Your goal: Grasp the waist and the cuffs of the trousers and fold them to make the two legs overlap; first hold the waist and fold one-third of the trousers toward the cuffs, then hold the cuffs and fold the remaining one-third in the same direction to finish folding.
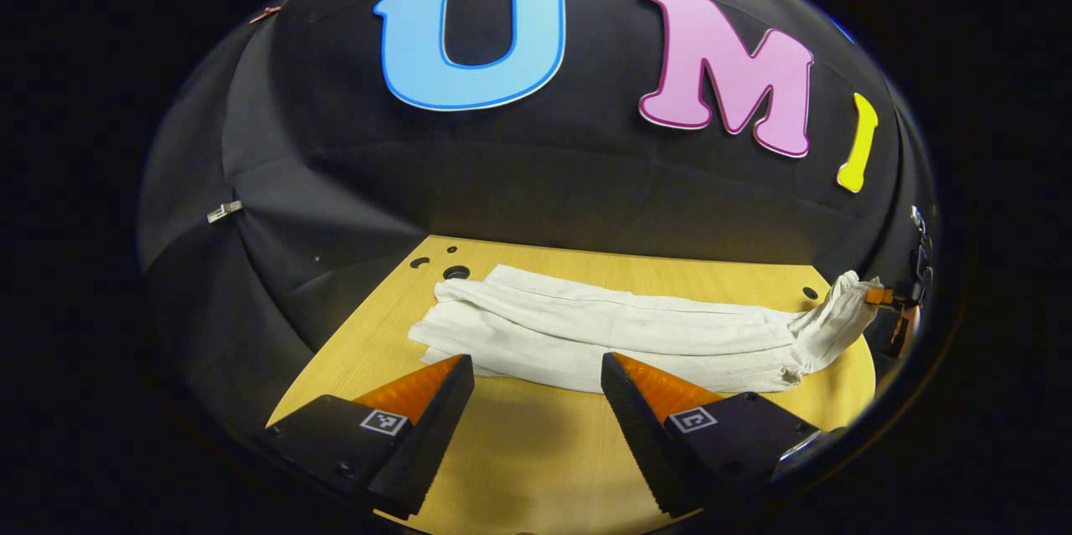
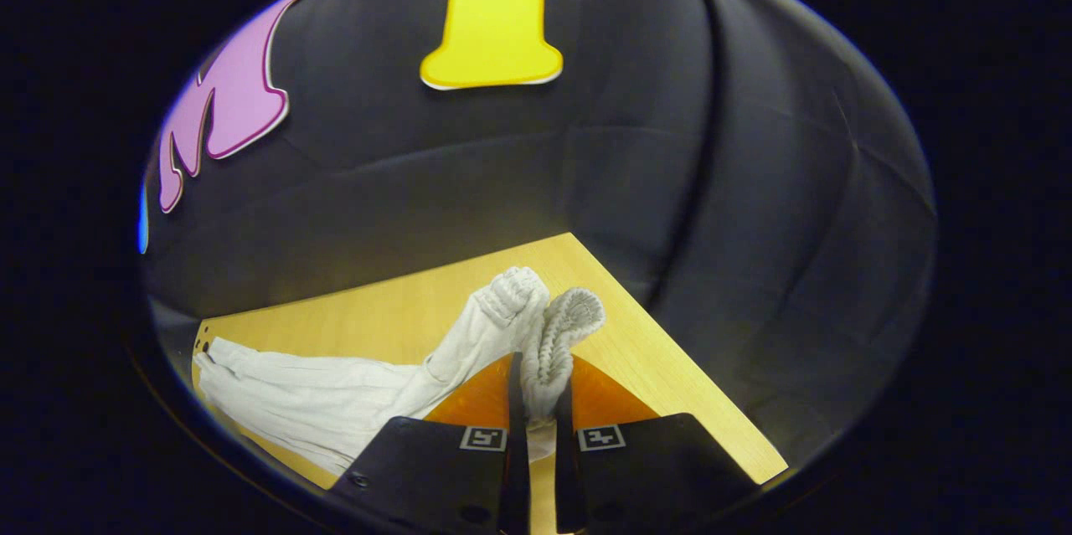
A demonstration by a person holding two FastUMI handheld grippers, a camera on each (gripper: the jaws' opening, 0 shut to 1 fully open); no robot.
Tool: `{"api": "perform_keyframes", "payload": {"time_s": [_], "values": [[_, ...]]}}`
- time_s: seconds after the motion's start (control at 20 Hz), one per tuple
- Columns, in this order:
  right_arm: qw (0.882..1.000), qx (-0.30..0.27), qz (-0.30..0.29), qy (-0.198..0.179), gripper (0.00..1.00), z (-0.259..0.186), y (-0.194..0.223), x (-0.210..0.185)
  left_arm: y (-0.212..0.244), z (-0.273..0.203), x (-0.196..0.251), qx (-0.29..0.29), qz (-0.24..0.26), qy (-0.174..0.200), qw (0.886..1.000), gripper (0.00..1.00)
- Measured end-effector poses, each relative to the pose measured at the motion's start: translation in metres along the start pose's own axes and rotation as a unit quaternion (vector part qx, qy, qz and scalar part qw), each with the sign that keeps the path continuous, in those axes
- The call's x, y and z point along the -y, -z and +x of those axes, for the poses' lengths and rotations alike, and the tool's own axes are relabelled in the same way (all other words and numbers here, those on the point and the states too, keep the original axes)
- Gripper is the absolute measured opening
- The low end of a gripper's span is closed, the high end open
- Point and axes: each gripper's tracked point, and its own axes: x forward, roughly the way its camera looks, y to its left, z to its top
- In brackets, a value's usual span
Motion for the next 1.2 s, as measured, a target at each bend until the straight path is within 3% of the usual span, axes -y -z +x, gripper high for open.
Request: {"api": "perform_keyframes", "payload": {"time_s": [0.15, 0.25, 0.6, 0.8, 1.15, 1.2], "values": [[0.999, 0.035, -0.004, -0.024, 0.16, -0.036, -0.011, -0.020, 0.008, 0.007, -0.019, -0.006, -0.021, 0.009, 1.000, 0.98], [0.998, 0.049, 0.008, -0.046, 0.16, -0.059, -0.020, -0.010, 0.013, 0.009, -0.036, -0.011, -0.028, 0.005, 1.000, 0.98], [0.989, 0.073, 0.048, -0.120, 0.16, -0.055, -0.014, 0.011, 0.032, 0.026, -0.104, -0.021, -0.048, -0.001, 0.999, 0.96], [0.986, 0.041, 0.069, -0.149, 0.16, -0.037, -0.003, 0.018, 0.044, 0.054, -0.133, -0.031, -0.070, -0.011, 0.997, 0.96], [0.987, -0.004, 0.053, -0.152, 0.16, -0.029, -0.002, 0.013, 0.062, 0.115, -0.156, -0.049, -0.115, -0.030, 0.992, 0.96], [0.987, -0.010, 0.052, -0.151, 0.12, -0.029, -0.001, 0.014, 0.062, 0.123, -0.156, -0.051, -0.118, -0.031, 0.991, 0.96]]}}
